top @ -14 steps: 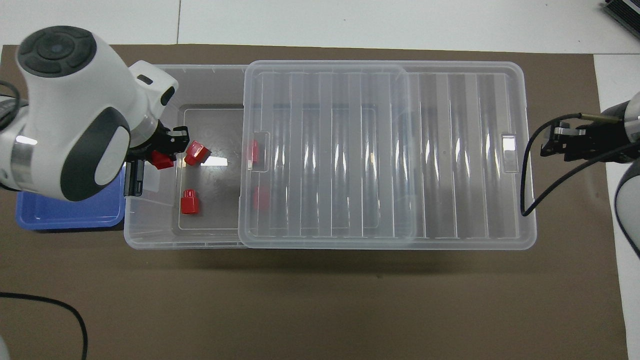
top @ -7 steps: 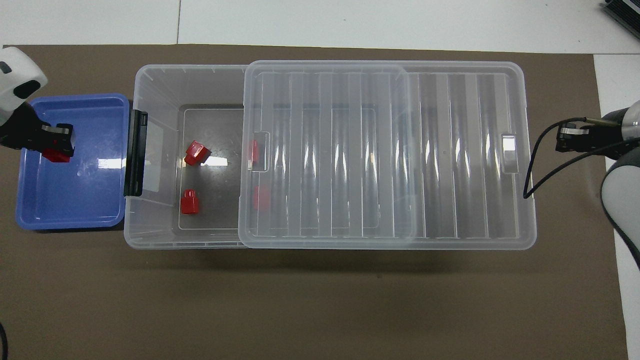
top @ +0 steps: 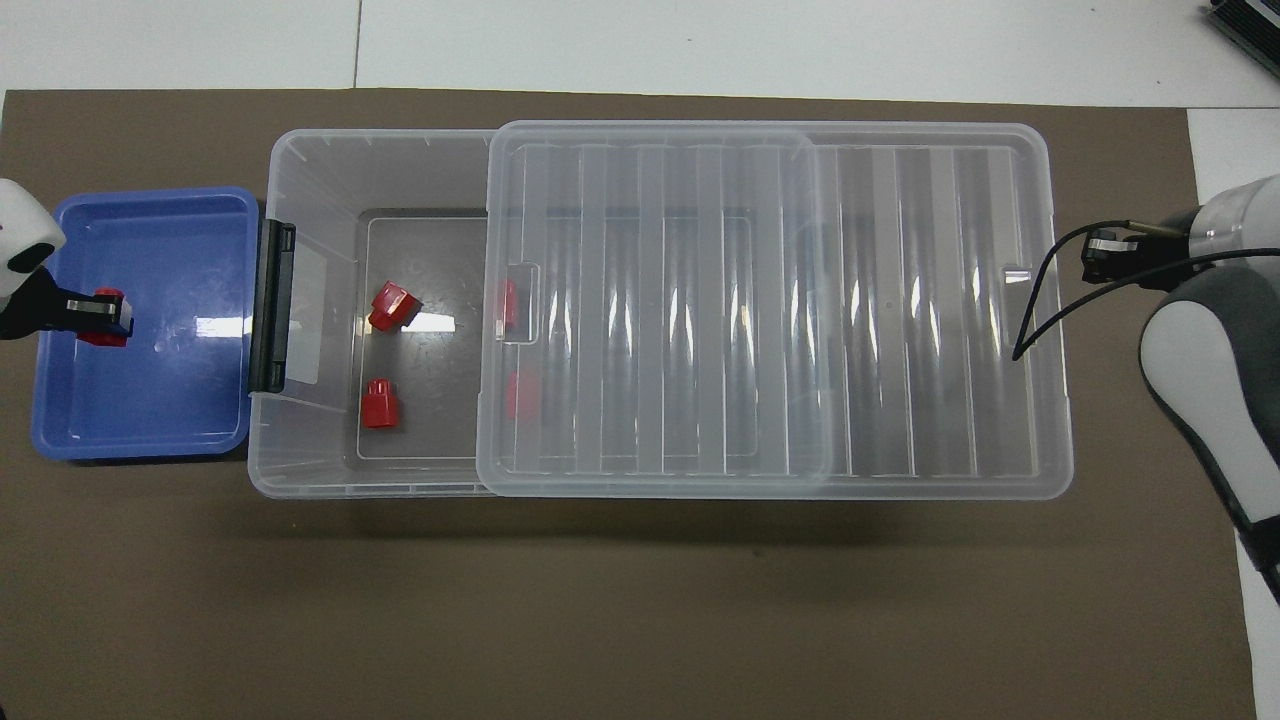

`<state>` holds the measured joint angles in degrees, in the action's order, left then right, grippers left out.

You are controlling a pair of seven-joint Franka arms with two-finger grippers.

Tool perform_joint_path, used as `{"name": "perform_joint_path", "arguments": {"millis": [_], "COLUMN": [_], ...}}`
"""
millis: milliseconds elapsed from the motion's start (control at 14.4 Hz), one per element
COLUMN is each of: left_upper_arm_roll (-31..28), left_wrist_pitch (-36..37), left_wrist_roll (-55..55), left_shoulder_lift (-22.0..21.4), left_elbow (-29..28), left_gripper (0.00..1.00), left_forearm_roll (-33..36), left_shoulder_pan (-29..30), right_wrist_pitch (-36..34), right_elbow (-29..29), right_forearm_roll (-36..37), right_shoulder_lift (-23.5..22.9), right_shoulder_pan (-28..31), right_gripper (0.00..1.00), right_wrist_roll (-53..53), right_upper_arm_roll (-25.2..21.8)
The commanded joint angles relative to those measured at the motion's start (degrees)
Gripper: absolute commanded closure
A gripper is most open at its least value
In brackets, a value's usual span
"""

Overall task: Place red block in blue tray from box
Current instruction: 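Lower the block into the tray while the right gripper reaches the lid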

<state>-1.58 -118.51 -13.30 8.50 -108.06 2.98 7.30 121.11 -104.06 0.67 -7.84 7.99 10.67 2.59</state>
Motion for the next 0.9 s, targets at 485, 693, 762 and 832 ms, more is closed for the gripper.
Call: {"name": "perform_joint_path", "arguments": {"millis": [485, 693, 762, 832], "left_upper_arm_roll": [0.5, 0.5, 0.5, 0.5], "left_wrist_pitch": [-13.0, -16.8, -18.3, -19.7], "left_wrist_roll": [-2.3, -2.4, -2.4, -2.4], "left_shoulder_lift": [3.5, 5.3, 6.1, 6.7], "left_elbow": [-6.6, -7.9, -8.4, -8.7], "left_gripper": [0.83, 0.83, 0.83, 0.83], "left_forearm_roll": [-5.0, -5.1, -5.1, -5.1], "left_shoulder_pan": [2.5, 2.3, 2.4, 2.3], "right_wrist_pitch": [-0.1, -1.7, -1.7, -1.7], "right_elbow": [-0.4, -0.4, -0.5, -0.4], "right_forearm_roll": [-0.6, -0.7, -0.7, -0.7], "right_shoulder_lift": [0.0, 0.2, 0.2, 0.3], "right_shoulder_pan": [-4.6, -7.2, -7.7, -8.3], "right_gripper": [1.00, 1.00, 1.00, 1.00], "right_wrist_roll": [-1.7, -1.8, -2.4, -3.3], "right_upper_arm_roll": [0.8, 0.8, 0.8, 0.8]}}
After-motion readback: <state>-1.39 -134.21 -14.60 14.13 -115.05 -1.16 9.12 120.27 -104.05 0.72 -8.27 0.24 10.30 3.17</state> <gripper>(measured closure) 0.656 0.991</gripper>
